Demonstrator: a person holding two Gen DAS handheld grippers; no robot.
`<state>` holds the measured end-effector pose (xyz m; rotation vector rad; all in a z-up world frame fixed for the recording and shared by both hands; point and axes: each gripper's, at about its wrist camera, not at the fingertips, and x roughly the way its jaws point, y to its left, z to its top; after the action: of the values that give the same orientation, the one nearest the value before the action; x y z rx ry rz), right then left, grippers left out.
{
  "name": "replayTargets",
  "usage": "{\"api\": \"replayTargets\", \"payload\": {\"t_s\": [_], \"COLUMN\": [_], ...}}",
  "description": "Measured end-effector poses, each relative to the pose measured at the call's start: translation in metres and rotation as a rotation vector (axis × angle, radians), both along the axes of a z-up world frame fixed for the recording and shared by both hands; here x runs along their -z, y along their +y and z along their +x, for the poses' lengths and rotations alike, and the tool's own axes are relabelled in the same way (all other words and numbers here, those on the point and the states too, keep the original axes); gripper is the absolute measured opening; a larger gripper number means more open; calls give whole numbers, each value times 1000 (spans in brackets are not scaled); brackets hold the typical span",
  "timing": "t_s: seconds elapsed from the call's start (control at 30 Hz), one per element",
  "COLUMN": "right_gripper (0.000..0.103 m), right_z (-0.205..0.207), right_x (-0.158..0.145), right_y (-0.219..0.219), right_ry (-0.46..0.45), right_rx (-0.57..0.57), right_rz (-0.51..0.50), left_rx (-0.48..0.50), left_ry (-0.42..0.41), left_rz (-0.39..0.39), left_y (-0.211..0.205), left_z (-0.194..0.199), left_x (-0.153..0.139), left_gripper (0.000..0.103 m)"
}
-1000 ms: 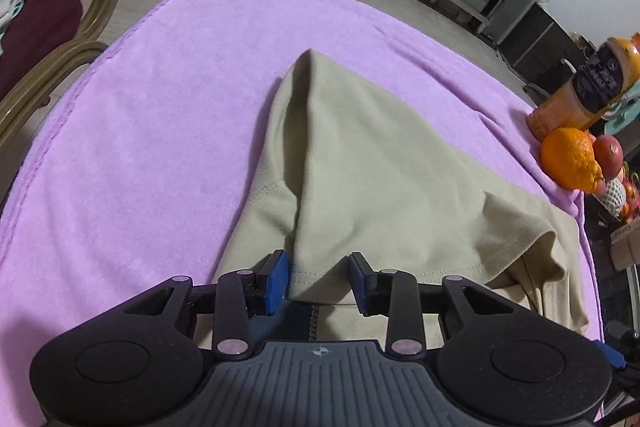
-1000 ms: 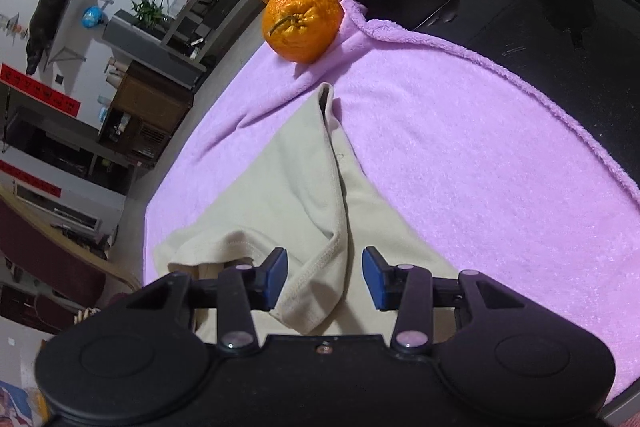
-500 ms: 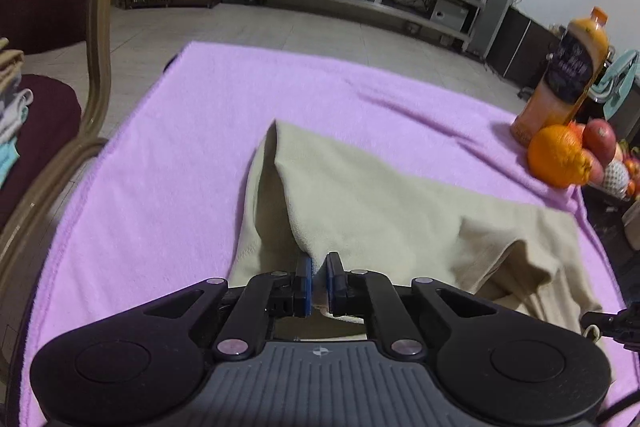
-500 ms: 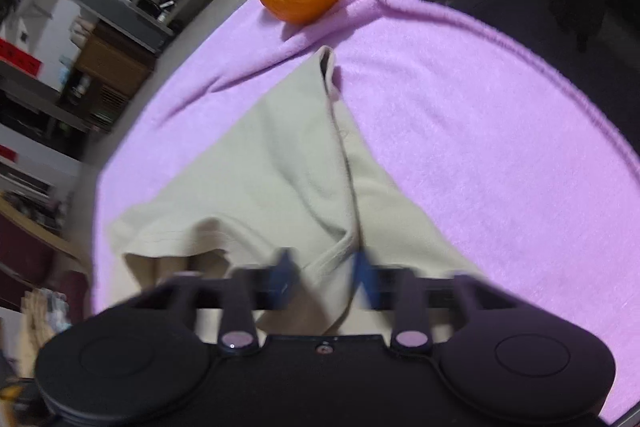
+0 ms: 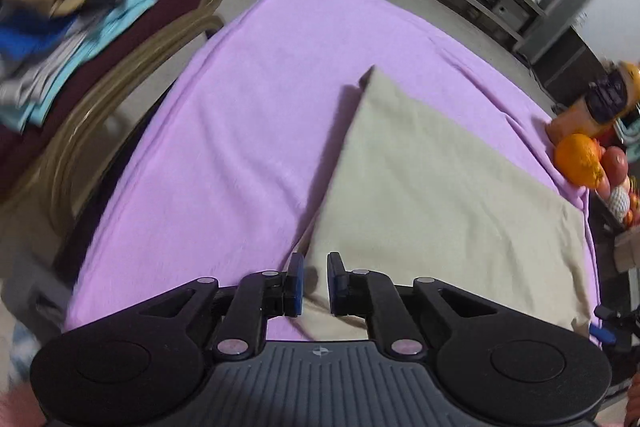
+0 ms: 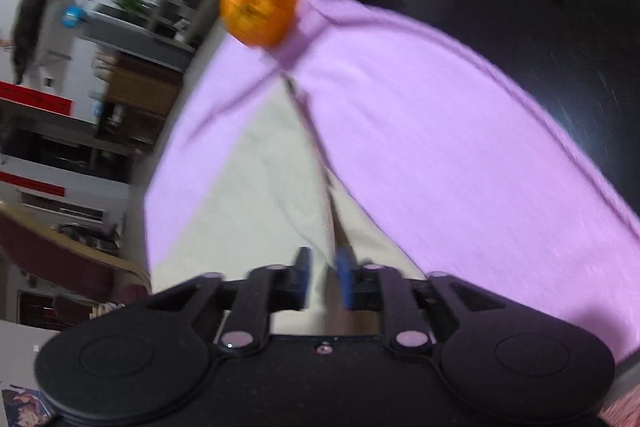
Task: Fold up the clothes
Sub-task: 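Press the folded shirt flat with both grippers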
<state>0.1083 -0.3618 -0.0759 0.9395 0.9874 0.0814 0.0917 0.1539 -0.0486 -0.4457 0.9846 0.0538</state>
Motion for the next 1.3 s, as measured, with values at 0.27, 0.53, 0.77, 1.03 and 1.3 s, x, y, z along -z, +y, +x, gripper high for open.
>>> {"api": "replayTargets", "payload": {"t_s": [0.27, 0.53, 0.77, 1.03, 1.3], "right_gripper": [41, 40, 40, 4, 2], "right_z": [-20, -39, -24, -30, -25], "right_x": [-3, -8, 2, -6, 20], "right_y": [8, 11, 25, 17, 5], "right_ry": [-9, -46, -6, -114, 74], "right_rx": [3, -1, -38, -18, 33], "right_rz": [-71, -118, -197, -39, -165], "left_rx": [-53, 17, 68, 114, 122], "left_ry": [-48, -22, -13, -135, -23], "left_rz": [-77, 16, 138, 291, 317], "left_y": [11, -10, -29, -46, -49], "left_z": [-11, -2, 6, -9, -1], "left_x": [-2, 5, 12, -9, 8], "left_gripper": [31, 32, 25, 6, 7]}}
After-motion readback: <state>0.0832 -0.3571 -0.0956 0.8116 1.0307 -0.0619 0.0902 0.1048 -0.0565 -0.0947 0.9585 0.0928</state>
